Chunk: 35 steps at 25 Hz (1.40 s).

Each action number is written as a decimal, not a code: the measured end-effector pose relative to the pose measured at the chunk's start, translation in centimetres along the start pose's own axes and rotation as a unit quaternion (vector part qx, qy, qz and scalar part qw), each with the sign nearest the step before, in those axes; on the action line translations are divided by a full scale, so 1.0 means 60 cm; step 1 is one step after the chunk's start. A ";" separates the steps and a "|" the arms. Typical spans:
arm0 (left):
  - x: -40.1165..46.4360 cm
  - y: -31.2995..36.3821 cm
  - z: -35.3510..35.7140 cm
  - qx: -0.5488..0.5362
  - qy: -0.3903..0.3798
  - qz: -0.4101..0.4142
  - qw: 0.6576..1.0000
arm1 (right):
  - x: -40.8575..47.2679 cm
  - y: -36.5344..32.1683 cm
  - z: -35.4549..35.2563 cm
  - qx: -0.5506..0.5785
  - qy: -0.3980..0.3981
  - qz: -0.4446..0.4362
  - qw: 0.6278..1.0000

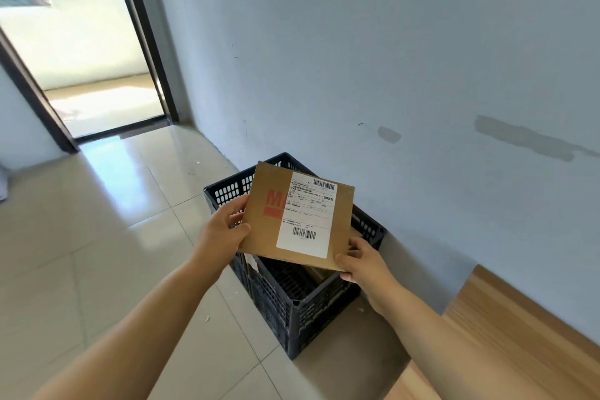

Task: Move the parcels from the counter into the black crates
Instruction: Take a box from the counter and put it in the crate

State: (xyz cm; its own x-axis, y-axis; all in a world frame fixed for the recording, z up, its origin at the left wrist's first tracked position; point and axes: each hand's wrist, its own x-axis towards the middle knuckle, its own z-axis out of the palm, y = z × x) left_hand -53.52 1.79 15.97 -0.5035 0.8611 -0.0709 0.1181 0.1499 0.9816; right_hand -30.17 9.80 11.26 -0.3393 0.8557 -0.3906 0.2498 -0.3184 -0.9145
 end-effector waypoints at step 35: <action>0.882 -0.233 -0.138 0.175 -0.167 -0.128 0.962 | 0.682 -0.059 0.378 0.111 0.144 0.217 0.959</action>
State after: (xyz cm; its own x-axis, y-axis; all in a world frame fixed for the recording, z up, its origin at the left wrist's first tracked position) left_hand -88.86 41.26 -0.02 -0.2585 0.8738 -0.4119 0.3367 0.4812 0.8094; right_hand -65.52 36.70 -3.89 0.0258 0.6902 -0.7231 0.1013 -0.7215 -0.6850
